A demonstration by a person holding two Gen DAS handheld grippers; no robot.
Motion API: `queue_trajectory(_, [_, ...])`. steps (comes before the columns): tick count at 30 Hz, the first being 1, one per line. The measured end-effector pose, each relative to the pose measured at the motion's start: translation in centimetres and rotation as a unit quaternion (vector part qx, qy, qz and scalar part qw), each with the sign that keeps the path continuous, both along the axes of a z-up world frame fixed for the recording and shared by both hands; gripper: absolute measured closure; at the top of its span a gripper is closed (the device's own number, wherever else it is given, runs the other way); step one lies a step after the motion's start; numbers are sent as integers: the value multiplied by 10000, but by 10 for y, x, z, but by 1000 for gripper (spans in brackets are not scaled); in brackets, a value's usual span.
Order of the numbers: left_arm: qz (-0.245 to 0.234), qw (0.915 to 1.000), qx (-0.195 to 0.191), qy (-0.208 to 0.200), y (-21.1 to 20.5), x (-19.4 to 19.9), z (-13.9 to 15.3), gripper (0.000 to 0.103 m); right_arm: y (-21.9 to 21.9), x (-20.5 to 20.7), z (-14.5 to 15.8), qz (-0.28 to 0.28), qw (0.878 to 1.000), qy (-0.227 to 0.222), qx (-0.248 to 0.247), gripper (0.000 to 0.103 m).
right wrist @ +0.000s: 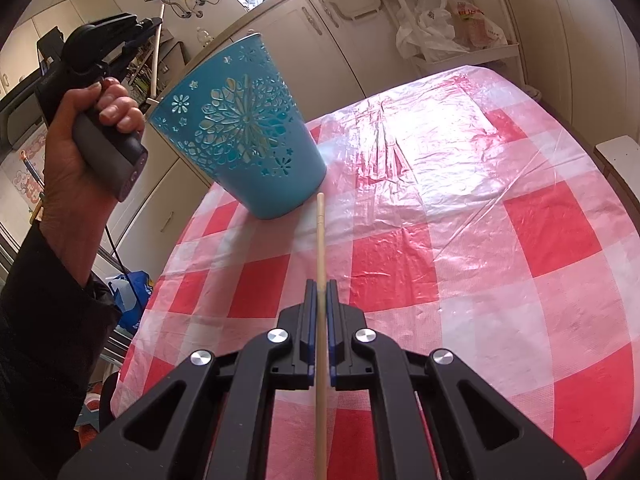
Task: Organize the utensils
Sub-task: 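Lift the stick with the left tool over the basket and open it, then lift the stick with the right tool over the basket and open it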
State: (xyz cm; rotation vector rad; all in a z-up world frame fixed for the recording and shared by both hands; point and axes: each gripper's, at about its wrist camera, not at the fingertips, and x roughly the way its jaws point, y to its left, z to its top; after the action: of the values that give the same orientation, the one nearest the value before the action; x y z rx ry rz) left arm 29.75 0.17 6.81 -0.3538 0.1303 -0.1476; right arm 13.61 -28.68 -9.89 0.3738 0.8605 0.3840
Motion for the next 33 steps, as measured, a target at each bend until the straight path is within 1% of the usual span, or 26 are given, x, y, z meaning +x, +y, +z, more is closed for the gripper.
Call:
queue_trajectory(7, [5, 9993, 321, 195, -6, -4, -23, 98, -3, 3, -2, -31, 9999, 97, 66, 97])
queue_trajectory(12, [103, 9986, 466, 229, -10, -13, -38, 98, -4, 3, -2, -53, 9999, 121, 80, 97])
queue_trajectory(14, [65, 9981, 539, 277, -13, -17, -43, 98, -4, 4, -2, -58, 9998, 136, 91, 97])
queue_trajectory(20, [-45, 9966, 734, 373, -16, -37, -53, 98, -4, 4, -3, -70, 9998, 165, 98, 97])
queue_trajectory(23, [-74, 9963, 728, 445, -10, -49, -53, 96, -4, 4, -3, -80, 9998, 165, 109, 97])
queue_trajectory(25, [-13, 9968, 640, 474, -1, -61, -51, 90, -4, 4, -2, -76, 9998, 150, 123, 97])
queue_trajectory(26, [39, 9969, 600, 504, 3, -67, -51, 78, -5, 3, -2, -82, 9998, 134, 126, 97])
queue_trajectory(27, [109, 9970, 542, 537, 8, -74, -50, 65, -5, 2, -1, -91, 9998, 112, 129, 97])
queue_trajectory(30, [273, 9967, 330, 693, 24, -98, -54, 50, -6, 1, 0, -118, 9998, 58, 124, 97])
queue_trajectory(31, [272, 9959, 278, 813, 26, -105, -59, 47, -6, 0, 1, -120, 9998, 40, 127, 97])
queue_trajectory(33, [263, 9933, 215, 1101, 30, -119, -74, 33, -7, -2, 2, -121, 9998, -16, 144, 97])
